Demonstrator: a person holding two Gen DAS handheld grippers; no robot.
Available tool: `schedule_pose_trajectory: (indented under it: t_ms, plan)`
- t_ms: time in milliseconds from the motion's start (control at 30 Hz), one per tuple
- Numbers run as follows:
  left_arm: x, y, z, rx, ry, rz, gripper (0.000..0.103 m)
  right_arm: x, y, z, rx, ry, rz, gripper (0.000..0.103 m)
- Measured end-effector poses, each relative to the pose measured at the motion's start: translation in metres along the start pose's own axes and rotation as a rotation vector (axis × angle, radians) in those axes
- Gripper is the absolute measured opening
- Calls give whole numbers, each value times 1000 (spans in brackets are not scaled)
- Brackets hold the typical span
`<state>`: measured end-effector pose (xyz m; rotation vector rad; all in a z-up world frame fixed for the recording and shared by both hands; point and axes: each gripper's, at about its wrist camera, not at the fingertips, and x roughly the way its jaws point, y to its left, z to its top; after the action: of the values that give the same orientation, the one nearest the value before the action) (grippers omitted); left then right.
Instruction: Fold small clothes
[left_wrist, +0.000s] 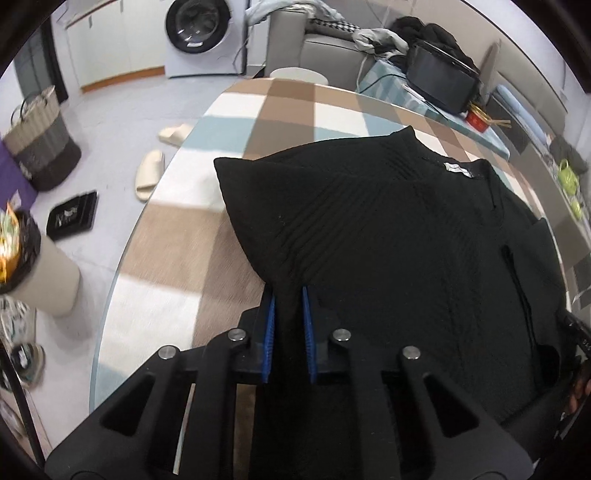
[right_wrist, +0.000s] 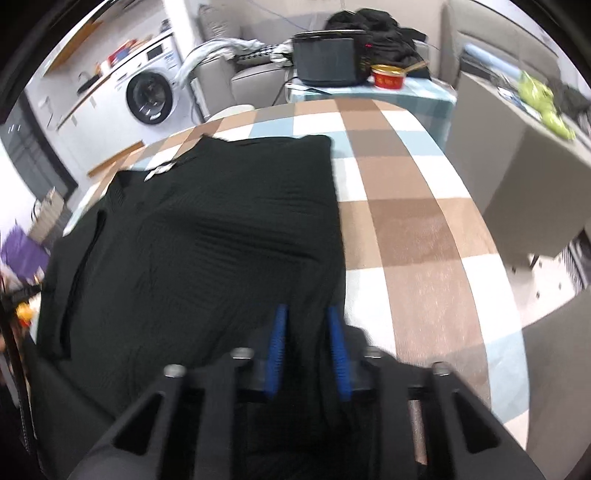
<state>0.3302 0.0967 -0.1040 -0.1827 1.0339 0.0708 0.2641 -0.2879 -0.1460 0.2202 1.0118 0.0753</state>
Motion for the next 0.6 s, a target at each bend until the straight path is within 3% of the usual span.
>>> schedule_pose_trajectory:
  t_ms: [233,500,533,600]
  plan:
    - [16,-16,36,-7,-32,-9,11,11,-14,21,87,-20,-14,11]
    - [24,-13,47,-24,-40,2,11,31,-12,52,128,-21,-35,11]
    - [24,-11,47,-31,-36,5,11,32,-11,54,119,-16,-37,11]
    - [25,-8,45,-42,-25,11,14,29,-9,54,93,-6,-23,23]
